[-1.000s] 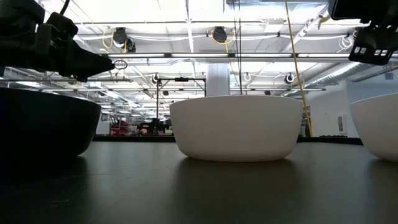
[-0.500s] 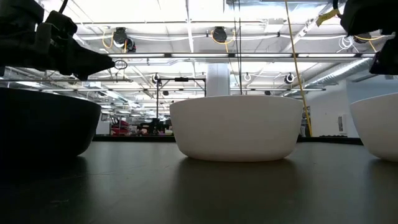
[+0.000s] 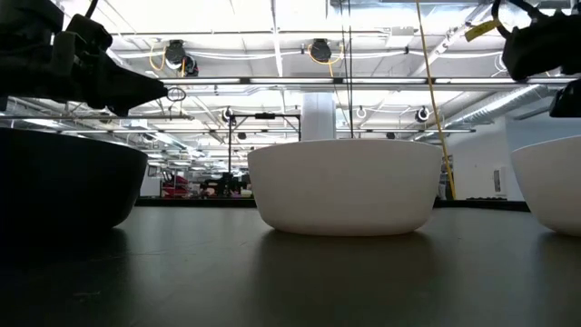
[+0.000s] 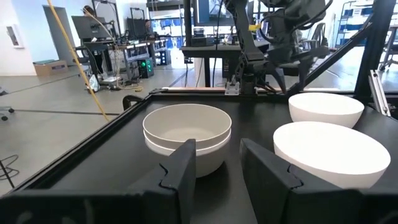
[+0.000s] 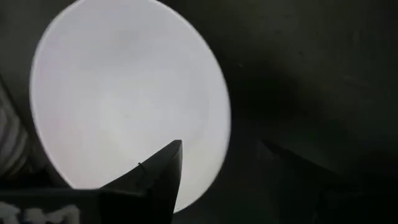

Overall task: Nest bowls inside each other
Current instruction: Stack the right white bowl on the top of the gray bowl

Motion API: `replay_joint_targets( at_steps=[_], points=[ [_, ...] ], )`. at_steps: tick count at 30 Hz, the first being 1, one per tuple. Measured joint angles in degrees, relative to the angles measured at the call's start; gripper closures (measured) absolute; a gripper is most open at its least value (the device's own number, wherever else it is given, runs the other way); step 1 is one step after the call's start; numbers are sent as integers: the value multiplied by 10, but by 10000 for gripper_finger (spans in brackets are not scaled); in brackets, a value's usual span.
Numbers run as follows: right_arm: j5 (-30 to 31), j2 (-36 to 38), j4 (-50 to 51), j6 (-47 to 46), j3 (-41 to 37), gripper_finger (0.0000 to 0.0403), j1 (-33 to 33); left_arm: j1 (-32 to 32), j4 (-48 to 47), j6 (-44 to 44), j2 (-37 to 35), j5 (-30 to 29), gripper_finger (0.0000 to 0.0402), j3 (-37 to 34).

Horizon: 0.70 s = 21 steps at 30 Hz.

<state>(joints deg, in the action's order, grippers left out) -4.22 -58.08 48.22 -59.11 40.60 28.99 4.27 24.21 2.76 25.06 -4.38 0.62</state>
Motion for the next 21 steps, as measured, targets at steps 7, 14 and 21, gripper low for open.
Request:
replay_joint_targets(
  at_steps=[7, 14, 21],
  points=[
    [-2, 0, 1, -22, -25, 204, 0, 0, 0, 0, 0, 0, 275, 0],
    [-4, 0, -5, -34, -56, 204, 0, 0, 0, 3, 0, 0, 275, 0],
    [-5, 0, -60, -4, -70, 208, 0, 0, 0, 3, 0, 0, 275, 0]
  ],
)
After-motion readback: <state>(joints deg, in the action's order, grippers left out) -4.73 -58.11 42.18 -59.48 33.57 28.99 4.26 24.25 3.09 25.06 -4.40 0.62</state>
